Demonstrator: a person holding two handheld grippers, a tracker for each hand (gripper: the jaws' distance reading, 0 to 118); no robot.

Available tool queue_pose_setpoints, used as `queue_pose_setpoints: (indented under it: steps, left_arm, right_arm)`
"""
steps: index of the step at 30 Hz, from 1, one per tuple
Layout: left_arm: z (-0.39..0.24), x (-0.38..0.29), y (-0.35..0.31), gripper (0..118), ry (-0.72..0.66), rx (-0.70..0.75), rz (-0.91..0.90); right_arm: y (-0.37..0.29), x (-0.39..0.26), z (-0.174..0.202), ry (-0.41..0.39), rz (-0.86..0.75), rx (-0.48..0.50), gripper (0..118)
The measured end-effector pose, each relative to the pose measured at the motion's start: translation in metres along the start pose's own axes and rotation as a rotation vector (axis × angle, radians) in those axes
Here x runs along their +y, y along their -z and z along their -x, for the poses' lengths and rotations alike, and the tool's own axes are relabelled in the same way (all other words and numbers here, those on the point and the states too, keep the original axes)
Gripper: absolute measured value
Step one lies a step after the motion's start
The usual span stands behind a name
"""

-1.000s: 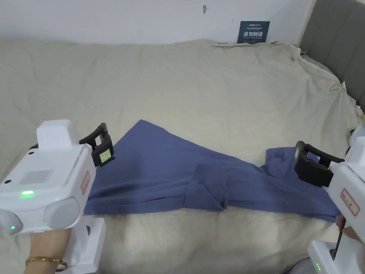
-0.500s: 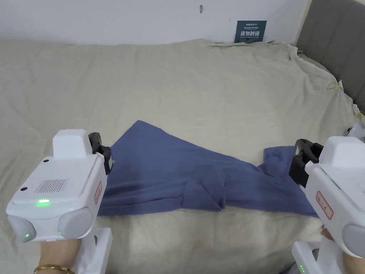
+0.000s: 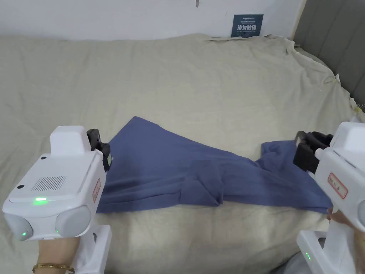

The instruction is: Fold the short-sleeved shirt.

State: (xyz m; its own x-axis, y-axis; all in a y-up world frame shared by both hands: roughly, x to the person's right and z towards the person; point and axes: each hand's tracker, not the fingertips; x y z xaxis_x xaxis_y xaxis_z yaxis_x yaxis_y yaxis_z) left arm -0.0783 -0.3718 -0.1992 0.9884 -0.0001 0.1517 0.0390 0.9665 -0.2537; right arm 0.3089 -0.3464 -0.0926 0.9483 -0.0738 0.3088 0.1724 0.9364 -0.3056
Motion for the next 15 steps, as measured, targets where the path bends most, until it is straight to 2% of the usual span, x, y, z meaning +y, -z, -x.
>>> queue_pose_setpoints:
  steps: [1,2,3,5,9,11,15]
  left_arm:
    - [0.0,0.0,0.0,0,0.0,0.0,0.0]
    - [0.0,0.0,0.001,0,0.0,0.0,0.0]
    - [0.0,-0.001,0.002,0,0.0,-0.001,0.0]
    - [0.0,-0.002,0.004,0,0.003,-0.002,0.003]
    - [-0.003,-0.002,0.005,0,0.001,-0.01,0.006]
    - [-0.005,-0.002,0.006,0,0.005,-0.014,0.006]
    - [-0.01,-0.001,0.006,0,0.007,-0.023,0.006]
  right_arm:
    - [0.003,0.004,-0.004,0.006,0.025,0.004,73]
    - [0.008,0.008,-0.01,0.02,0.061,-0.006,95]
    - [0.013,0.011,-0.014,0.03,0.095,-0.017,106]
    - [0.02,0.019,-0.024,0.038,0.108,-0.035,108]
    - [0.045,0.03,-0.048,0.034,0.277,-0.116,108]
    - [0.056,0.03,-0.065,0.08,0.334,-0.157,108]
    - [0.078,0.017,-0.099,0.192,0.517,-0.179,108]
